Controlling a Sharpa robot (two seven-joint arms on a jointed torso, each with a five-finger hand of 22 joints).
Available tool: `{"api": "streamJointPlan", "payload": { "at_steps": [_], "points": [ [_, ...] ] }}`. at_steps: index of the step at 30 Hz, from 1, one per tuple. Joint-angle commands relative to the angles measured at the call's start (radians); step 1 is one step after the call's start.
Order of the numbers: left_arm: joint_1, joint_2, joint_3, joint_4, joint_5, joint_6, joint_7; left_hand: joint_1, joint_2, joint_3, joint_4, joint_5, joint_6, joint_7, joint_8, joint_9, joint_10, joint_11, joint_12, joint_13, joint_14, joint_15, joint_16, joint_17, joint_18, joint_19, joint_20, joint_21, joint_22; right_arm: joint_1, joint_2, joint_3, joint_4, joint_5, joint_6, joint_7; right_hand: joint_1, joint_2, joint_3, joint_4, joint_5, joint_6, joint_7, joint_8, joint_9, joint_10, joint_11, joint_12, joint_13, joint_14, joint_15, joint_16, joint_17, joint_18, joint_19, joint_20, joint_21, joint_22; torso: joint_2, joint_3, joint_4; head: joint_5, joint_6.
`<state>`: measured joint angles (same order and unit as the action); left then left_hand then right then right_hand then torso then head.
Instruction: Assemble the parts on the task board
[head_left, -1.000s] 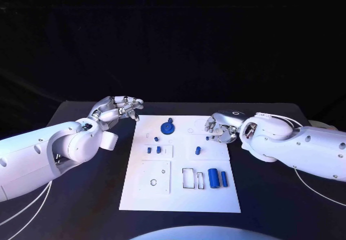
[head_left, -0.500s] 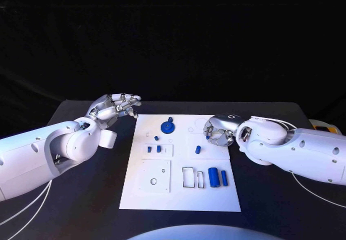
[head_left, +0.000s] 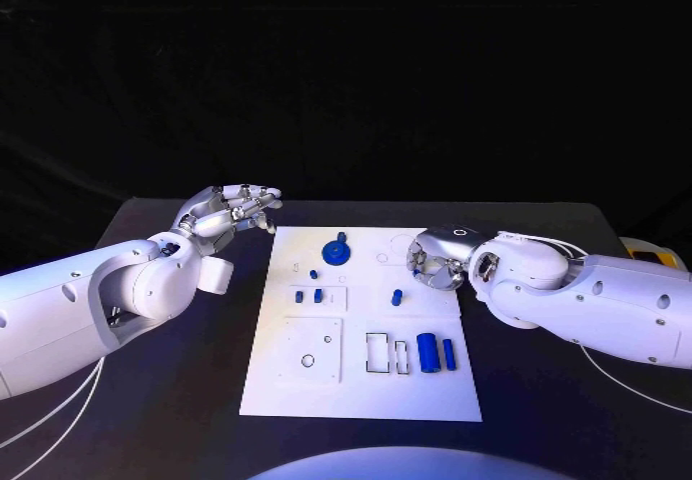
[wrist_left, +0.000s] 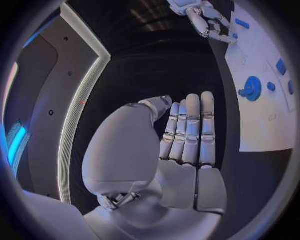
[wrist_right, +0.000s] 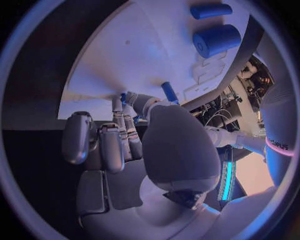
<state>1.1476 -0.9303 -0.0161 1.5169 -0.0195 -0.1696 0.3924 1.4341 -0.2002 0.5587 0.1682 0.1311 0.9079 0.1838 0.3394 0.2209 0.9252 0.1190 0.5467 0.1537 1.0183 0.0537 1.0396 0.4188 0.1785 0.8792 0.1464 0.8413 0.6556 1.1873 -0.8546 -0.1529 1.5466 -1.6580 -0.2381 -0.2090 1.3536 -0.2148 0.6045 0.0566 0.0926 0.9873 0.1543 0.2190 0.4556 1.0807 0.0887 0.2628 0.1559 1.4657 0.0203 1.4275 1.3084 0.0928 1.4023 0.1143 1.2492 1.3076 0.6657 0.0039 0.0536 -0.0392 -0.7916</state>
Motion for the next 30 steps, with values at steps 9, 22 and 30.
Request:
{"api": "streamJointPlan", "payload": {
  "at_steps": [9,22,30],
  "points": [
    [0.000,-0.004,0.001,0.006,0.008,-0.007,0.004,-0.005,0.003,-0.005,-0.004,-0.001,-0.013,0.001,-0.005,0.000,-0.012,0.004,-0.001,-0.003,-0.006,0.000,-0.008,-0.003,0.004,-0.003,0.005,-0.009,-0.003,-0.017,0.012,-0.004,0.001,-0.116,0.028,-0.054,0.020,0.021,0.041,-0.053,-0.020,0.034,-0.008,0.013,0.002,0.048,-0.010,-0.007,-0.009,0.052,-0.019,0.011,0.011,-0.027,0.024,-0.009,0.040,0.107,0.000,0.0006,-0.0008,0.001,-0.007],
    [0.000,-0.007,0.001,0.006,-0.004,-0.008,-0.006,0.010,0.002,-0.006,-0.019,0.001,-0.019,0.007,-0.005,0.000,-0.034,0.010,-0.008,-0.008,-0.007,0.003,-0.011,-0.007,0.005,0.002,0.007,-0.012,-0.005,-0.027,0.011,-0.004,0.020,-0.172,-0.071,-0.073,0.021,0.040,0.085,-0.124,0.038,0.068,-0.014,0.023,0.005,0.100,-0.020,-0.015,-0.005,0.053,-0.029,0.009,0.004,-0.042,0.057,-0.020,0.110,0.153,-0.002,-0.0003,-0.0004,-0.003,-0.008],
    [0.000,-0.007,0.001,0.007,-0.023,-0.004,-0.009,0.029,0.001,-0.005,-0.042,0.002,-0.023,0.011,-0.005,0.000,-0.039,0.013,-0.009,-0.011,-0.009,0.004,-0.014,-0.011,0.004,0.003,0.005,-0.005,0.000,-0.029,0.005,-0.004,0.034,-0.177,-0.149,-0.064,0.010,0.034,0.083,-0.127,0.044,0.068,-0.013,0.022,0.004,0.101,-0.018,-0.019,-0.005,0.053,-0.028,0.009,0.003,-0.044,0.061,-0.019,0.119,0.159,-0.002,-0.0005,0.0006,-0.005,-0.007]
  ]
}}
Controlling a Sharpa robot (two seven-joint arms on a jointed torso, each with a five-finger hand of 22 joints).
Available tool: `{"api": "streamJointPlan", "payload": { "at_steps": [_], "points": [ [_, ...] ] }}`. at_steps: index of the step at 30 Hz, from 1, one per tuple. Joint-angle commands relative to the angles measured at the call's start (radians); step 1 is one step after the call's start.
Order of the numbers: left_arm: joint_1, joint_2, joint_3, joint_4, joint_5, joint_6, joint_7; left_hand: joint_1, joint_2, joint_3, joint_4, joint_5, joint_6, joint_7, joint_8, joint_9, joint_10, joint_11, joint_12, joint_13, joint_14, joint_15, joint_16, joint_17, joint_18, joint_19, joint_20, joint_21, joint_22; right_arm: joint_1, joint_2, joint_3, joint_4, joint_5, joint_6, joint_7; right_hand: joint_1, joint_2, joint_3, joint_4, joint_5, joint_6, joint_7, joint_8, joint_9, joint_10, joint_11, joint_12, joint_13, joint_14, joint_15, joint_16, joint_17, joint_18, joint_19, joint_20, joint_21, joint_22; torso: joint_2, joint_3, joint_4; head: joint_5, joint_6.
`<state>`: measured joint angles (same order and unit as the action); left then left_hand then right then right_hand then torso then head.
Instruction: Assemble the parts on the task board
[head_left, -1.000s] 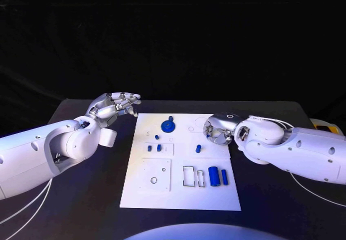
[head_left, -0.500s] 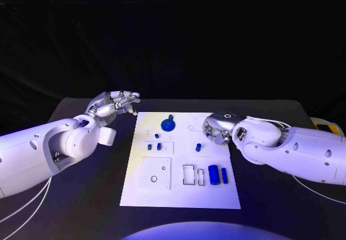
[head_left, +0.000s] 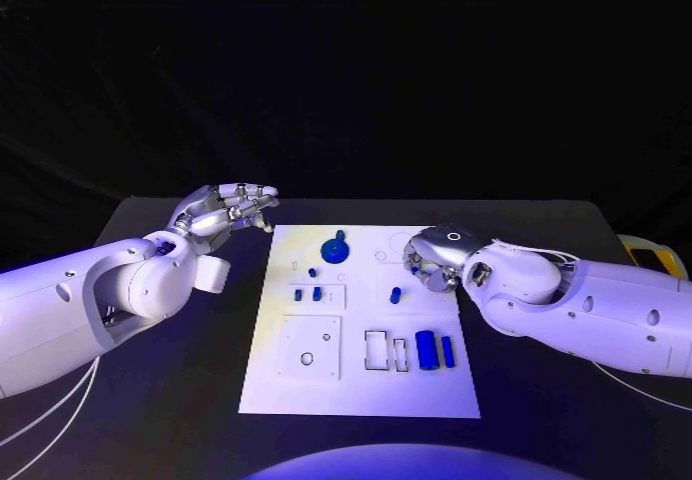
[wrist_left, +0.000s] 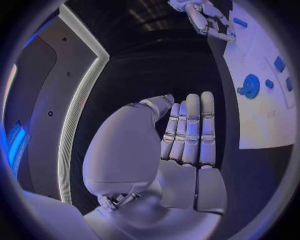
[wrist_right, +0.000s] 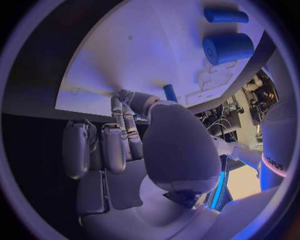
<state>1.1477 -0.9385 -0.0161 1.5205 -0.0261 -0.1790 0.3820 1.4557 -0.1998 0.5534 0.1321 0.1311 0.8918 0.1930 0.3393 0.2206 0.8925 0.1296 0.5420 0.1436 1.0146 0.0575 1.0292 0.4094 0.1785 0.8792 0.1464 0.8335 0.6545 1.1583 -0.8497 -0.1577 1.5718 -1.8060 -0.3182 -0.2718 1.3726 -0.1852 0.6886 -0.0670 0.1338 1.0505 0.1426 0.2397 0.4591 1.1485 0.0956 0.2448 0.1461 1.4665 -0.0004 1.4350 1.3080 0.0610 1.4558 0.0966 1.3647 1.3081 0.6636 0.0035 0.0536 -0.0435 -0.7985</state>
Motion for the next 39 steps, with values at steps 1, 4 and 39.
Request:
{"api": "streamJointPlan", "payload": {
  "at_steps": [1,4,39],
  "points": [
    [0.000,0.001,0.001,0.003,-0.017,0.006,0.001,0.007,0.001,0.000,-0.006,0.003,-0.008,0.003,-0.005,0.000,-0.008,0.003,-0.005,-0.002,-0.006,0.000,-0.004,-0.002,0.004,0.003,0.005,0.003,0.002,0.000,-0.002,0.001,0.011,-0.028,-0.080,0.001,-0.011,0.005,-0.002,-0.004,0.003,0.005,-0.001,0.002,0.001,0.033,-0.026,-0.001,0.005,0.052,-0.007,0.001,0.003,-0.013,0.009,-0.001,0.007,0.160,0.000,-0.0004,0.0004,-0.001,0.000],
    [0.000,0.001,0.001,0.002,-0.019,0.007,0.000,0.006,0.001,0.000,-0.007,0.003,-0.011,0.004,-0.007,-0.001,-0.010,0.004,-0.006,-0.003,-0.006,0.002,-0.005,-0.003,0.004,0.002,0.006,0.004,0.003,0.001,-0.009,0.002,0.019,-0.023,-0.098,0.004,-0.014,0.004,-0.002,-0.003,0.004,0.006,-0.001,0.002,0.001,0.034,-0.025,-0.002,0.005,0.052,-0.007,0.001,0.002,-0.014,0.011,-0.001,0.010,0.162,0.000,-0.0015,0.0001,-0.001,0.000],
    [0.000,0.017,0.001,-0.020,-0.021,0.009,-0.001,0.002,0.002,-0.001,-0.010,0.005,-0.021,0.010,-0.011,-0.003,-0.030,0.011,-0.014,-0.009,-0.007,0.006,-0.007,-0.006,0.003,-0.003,0.009,0.007,0.007,0.011,0.036,0.015,0.228,0.061,-0.145,0.036,-0.033,0.007,-0.008,0.000,-0.005,0.010,-0.003,0.003,0.002,0.036,-0.027,-0.007,0.006,0.052,-0.008,0.001,0.001,-0.015,0.012,-0.001,0.014,0.165,-0.001,-0.0021,0.0013,0.057,-0.007]
  ]
}}
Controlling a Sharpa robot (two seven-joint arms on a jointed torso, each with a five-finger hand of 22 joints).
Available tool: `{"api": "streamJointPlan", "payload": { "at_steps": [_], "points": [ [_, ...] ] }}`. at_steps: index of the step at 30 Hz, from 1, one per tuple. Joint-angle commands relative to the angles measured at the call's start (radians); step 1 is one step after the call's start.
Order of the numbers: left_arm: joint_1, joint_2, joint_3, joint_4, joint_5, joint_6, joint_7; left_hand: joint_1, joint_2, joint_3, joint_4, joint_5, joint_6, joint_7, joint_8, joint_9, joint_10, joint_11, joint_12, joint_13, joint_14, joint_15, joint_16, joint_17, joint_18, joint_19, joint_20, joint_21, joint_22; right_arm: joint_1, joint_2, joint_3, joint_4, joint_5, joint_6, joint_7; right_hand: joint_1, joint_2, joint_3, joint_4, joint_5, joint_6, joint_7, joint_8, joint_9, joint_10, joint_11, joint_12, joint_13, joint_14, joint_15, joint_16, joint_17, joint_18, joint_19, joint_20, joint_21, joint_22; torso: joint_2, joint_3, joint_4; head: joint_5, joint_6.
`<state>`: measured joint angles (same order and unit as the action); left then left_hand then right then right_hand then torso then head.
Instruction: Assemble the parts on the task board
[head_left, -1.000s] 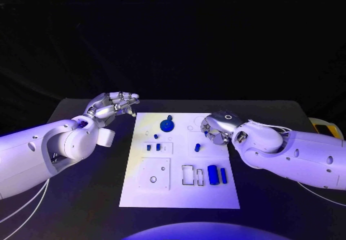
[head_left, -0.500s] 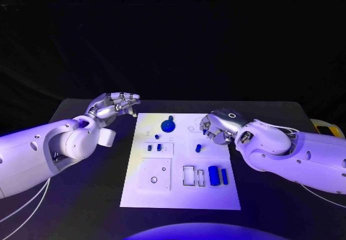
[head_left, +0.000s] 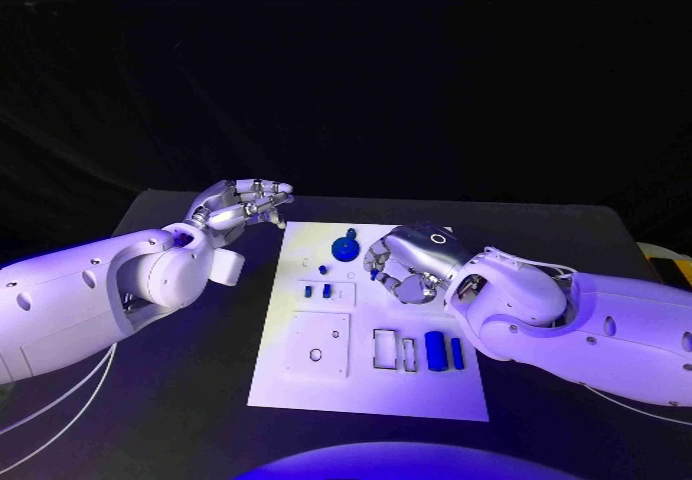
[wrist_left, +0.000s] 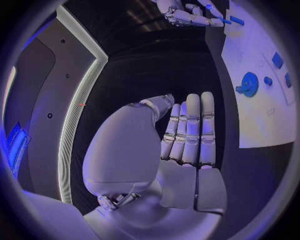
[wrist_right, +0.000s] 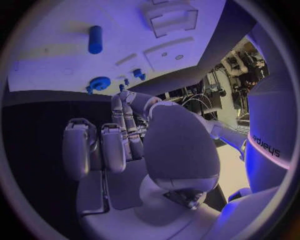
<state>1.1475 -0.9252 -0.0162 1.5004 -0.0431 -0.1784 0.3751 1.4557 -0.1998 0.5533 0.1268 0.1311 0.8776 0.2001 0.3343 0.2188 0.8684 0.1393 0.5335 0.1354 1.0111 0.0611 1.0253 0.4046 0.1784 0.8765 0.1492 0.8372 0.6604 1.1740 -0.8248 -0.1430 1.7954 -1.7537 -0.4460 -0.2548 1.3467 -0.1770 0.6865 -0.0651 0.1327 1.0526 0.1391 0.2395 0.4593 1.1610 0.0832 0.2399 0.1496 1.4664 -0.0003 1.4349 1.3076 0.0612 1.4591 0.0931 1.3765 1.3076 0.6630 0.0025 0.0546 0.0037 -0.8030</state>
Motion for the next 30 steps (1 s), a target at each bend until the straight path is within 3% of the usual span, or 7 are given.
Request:
{"api": "streamJointPlan", "payload": {
  "at_steps": [1,7,15,30],
  "points": [
    [0.000,0.004,0.001,0.000,-0.004,0.009,0.006,0.002,0.002,-0.001,-0.005,0.005,-0.007,0.003,-0.006,-0.001,-0.007,0.002,-0.007,-0.001,-0.003,0.003,-0.004,-0.001,0.003,0.000,0.006,0.004,0.002,-0.008,0.020,0.000,0.005,0.010,-0.018,0.021,-0.007,-0.001,-0.006,-0.002,-0.003,0.007,0.001,0.003,0.002,0.024,-0.014,-0.002,0.002,0.052,-0.008,0.001,0.002,-0.015,0.009,0.003,0.002,0.166,0.001,-0.0008,-0.0008,0.014,-0.003],
    [0.000,0.009,0.001,-0.001,-0.004,0.008,0.006,0.002,0.002,-0.001,-0.005,0.005,-0.007,0.003,-0.006,-0.001,-0.009,0.002,-0.007,-0.002,-0.003,0.003,-0.004,-0.001,0.003,0.000,0.006,0.004,0.002,-0.050,0.068,-0.002,-0.015,0.023,-0.028,0.032,-0.011,0.001,-0.006,0.000,-0.004,0.007,0.001,0.003,0.002,0.023,-0.014,-0.004,0.002,0.052,-0.008,0.000,-0.001,-0.014,0.008,0.003,0.000,0.165,0.000,-0.0015,-0.0033,0.036,-0.010],
    [0.000,0.017,0.001,-0.004,-0.005,0.012,0.001,0.001,0.003,-0.002,-0.008,0.006,-0.011,0.005,-0.007,-0.002,-0.018,0.004,-0.010,-0.004,0.003,0.004,0.001,-0.001,0.004,0.004,0.008,0.009,0.005,-0.110,0.116,-0.004,-0.057,0.025,-0.049,0.047,-0.012,0.002,-0.006,0.000,-0.003,0.006,0.001,0.002,0.002,0.022,-0.014,-0.005,0.002,0.051,-0.008,0.000,-0.002,-0.013,0.006,0.003,-0.003,0.163,0.001,0.0002,-0.0018,0.069,-0.020],
    [0.000,0.022,0.001,-0.005,-0.005,0.012,0.001,-0.001,0.003,-0.003,-0.009,0.006,-0.010,0.006,-0.006,-0.001,-0.023,0.005,-0.012,-0.006,-0.003,0.006,-0.002,-0.002,0.004,0.001,0.009,0.009,0.006,-0.161,0.157,-0.009,-0.100,0.018,-0.050,0.053,-0.013,0.002,-0.006,0.000,-0.002,0.005,0.002,0.002,0.002,0.021,-0.013,-0.006,0.002,0.051,-0.007,0.000,-0.001,-0.013,0.005,0.003,-0.005,0.163,0.002,-0.0004,-0.0017,0.098,-0.036]
  ]
}}
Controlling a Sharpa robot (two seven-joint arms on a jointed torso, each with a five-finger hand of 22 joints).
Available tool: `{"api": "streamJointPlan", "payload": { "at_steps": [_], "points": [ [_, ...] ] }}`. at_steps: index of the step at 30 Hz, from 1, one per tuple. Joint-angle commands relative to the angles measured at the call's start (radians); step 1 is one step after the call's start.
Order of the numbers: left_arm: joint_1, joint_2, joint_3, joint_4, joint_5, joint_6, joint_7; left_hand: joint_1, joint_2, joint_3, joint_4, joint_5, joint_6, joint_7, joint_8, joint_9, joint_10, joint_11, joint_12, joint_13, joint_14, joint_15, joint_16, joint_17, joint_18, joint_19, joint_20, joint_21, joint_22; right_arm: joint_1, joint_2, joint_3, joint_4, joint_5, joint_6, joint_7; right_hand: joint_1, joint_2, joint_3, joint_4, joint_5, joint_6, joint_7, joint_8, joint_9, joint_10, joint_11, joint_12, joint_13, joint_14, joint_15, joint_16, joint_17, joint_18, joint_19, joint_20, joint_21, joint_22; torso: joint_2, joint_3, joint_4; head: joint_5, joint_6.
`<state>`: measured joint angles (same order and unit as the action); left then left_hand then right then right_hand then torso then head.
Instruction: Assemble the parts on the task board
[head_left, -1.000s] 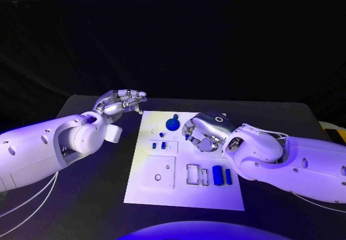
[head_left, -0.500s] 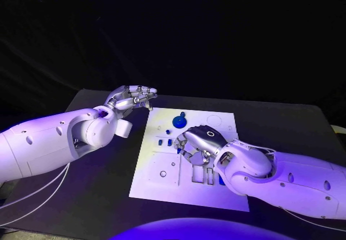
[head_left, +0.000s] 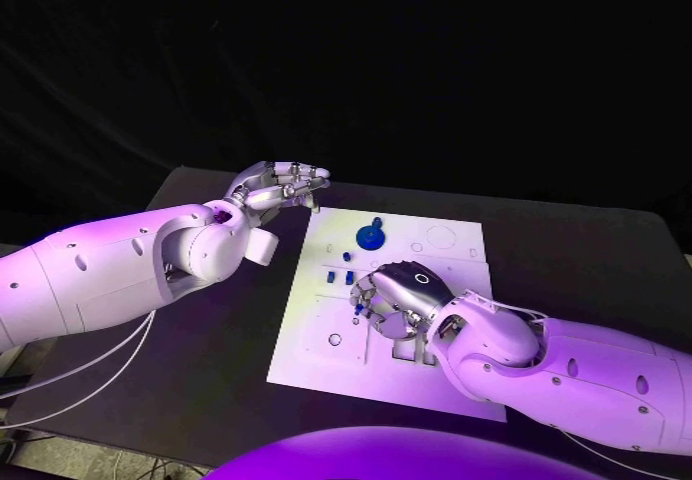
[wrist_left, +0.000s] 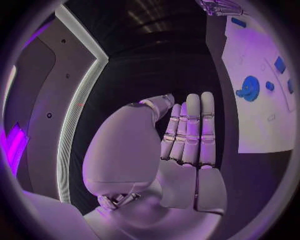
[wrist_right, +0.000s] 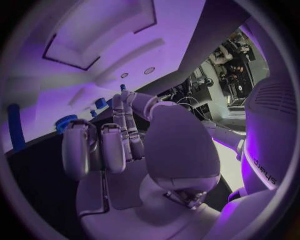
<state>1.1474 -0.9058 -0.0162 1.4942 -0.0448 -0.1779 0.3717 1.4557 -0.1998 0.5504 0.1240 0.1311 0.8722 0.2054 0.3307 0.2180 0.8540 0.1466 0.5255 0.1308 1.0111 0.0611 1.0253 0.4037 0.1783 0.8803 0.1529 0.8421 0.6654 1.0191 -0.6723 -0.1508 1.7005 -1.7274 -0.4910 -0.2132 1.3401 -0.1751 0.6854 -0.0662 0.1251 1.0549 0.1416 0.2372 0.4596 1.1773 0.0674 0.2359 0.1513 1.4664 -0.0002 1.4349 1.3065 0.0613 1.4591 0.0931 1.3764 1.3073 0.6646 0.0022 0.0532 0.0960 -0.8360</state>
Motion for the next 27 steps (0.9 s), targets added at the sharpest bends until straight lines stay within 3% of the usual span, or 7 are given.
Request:
{"api": "streamJointPlan", "payload": {
  "at_steps": [1,27],
  "points": [
    [0.001,0.002,0.001,0.002,-0.003,0.011,0.004,-0.001,0.003,0.000,-0.006,0.006,-0.005,0.000,-0.002,-0.001,-0.008,-0.002,-0.004,-0.001,-0.003,0.006,-0.002,-0.001,0.004,-0.003,0.005,0.004,0.001,-0.009,0.007,-0.001,-0.008,-0.009,-0.004,0.012,-0.009,0.001,-0.006,0.001,0.005,0.002,-0.001,0.004,0.001,0.004,0.003,-0.003,0.000,0.051,-0.007,-0.001,-0.001,-0.013,0.005,0.003,-0.006,0.162,0.000,0.0004,-0.0003,0.007,-0.004],
    [0.001,0.000,0.001,-0.004,-0.004,0.014,0.000,-0.001,0.003,0.000,-0.006,0.006,-0.005,0.001,-0.002,-0.001,-0.010,-0.001,-0.004,-0.002,-0.005,0.007,-0.002,-0.002,0.003,-0.005,0.006,0.004,0.001,-0.024,0.012,-0.004,-0.020,-0.007,0.018,0.014,-0.013,0.002,-0.008,0.003,0.003,0.000,0.000,0.003,0.001,0.003,0.003,-0.006,0.000,0.051,-0.007,-0.002,-0.005,-0.012,0.003,0.004,-0.009,0.161,0.000,0.0006,-0.0003,0.015,-0.014]
  ]
}}
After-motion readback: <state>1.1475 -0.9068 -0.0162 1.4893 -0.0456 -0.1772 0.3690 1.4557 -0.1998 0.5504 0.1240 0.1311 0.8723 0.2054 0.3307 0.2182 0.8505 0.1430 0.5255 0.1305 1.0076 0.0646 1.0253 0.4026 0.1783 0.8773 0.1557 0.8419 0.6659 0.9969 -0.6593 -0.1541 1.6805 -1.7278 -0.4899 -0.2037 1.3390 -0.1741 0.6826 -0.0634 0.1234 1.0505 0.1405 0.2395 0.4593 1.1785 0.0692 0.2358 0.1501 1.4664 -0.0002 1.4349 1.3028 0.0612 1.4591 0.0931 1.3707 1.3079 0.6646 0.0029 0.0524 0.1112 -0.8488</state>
